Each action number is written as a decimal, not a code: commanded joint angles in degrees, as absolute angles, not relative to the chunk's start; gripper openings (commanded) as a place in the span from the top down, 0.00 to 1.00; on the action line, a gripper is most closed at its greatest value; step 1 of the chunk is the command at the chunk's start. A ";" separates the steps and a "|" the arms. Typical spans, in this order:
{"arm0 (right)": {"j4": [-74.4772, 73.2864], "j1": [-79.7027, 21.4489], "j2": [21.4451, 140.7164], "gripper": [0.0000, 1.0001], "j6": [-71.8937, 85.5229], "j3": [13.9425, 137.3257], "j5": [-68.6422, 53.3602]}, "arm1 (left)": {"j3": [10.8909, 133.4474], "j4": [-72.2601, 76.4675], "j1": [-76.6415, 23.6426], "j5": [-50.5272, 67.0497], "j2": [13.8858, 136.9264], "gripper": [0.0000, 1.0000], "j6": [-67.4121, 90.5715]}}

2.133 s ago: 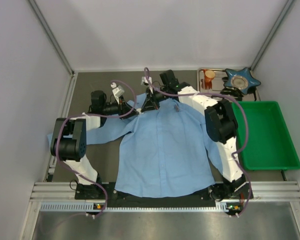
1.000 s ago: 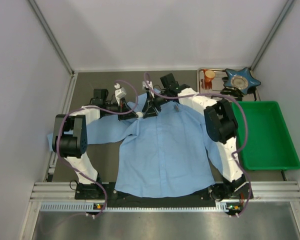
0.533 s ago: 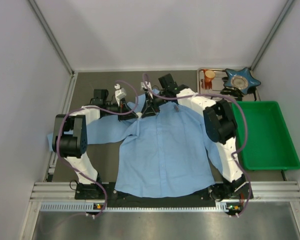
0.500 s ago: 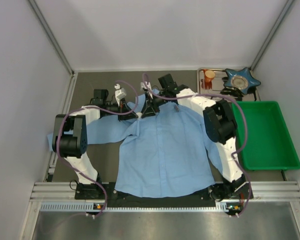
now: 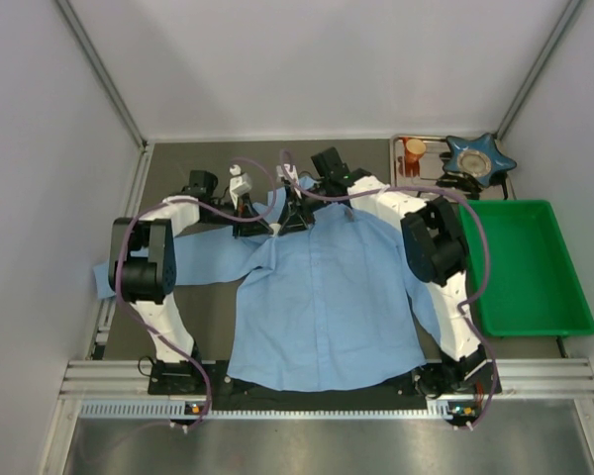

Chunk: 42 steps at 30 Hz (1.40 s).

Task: Pin the brooch onto the clothing
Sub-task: Pin the brooch to the clothes.

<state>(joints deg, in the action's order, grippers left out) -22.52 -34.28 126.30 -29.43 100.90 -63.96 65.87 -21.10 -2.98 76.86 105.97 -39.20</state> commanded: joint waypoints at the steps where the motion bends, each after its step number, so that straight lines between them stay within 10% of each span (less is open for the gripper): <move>1: -21.97 -34.98 125.16 0.64 -34.80 100.20 -64.86 | 73.98 -45.84 -2.81 80.94 109.33 1.00 -61.75; 7: -22.15 -34.98 124.54 0.58 -36.83 97.91 -64.16 | 86.19 -86.35 -2.55 84.19 120.13 1.00 -100.49; 20: -21.18 -34.63 125.95 0.52 -25.94 102.39 -59.07 | 92.45 -83.06 -1.58 80.86 123.40 1.00 -78.61; 26: -20.48 -33.75 124.72 0.50 -22.50 101.60 -58.27 | 79.22 -35.36 -2.55 66.18 110.41 1.00 -27.42; 42: -13.98 -32.08 122.70 0.37 -16.35 95.98 -64.59 | 60.92 -3.10 -3.78 72.14 101.78 1.00 -3.79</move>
<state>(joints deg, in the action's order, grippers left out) -20.08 -32.18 126.26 -19.22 97.41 -60.42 63.09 -17.69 -3.49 69.69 105.12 -14.96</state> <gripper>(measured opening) 0.656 0.025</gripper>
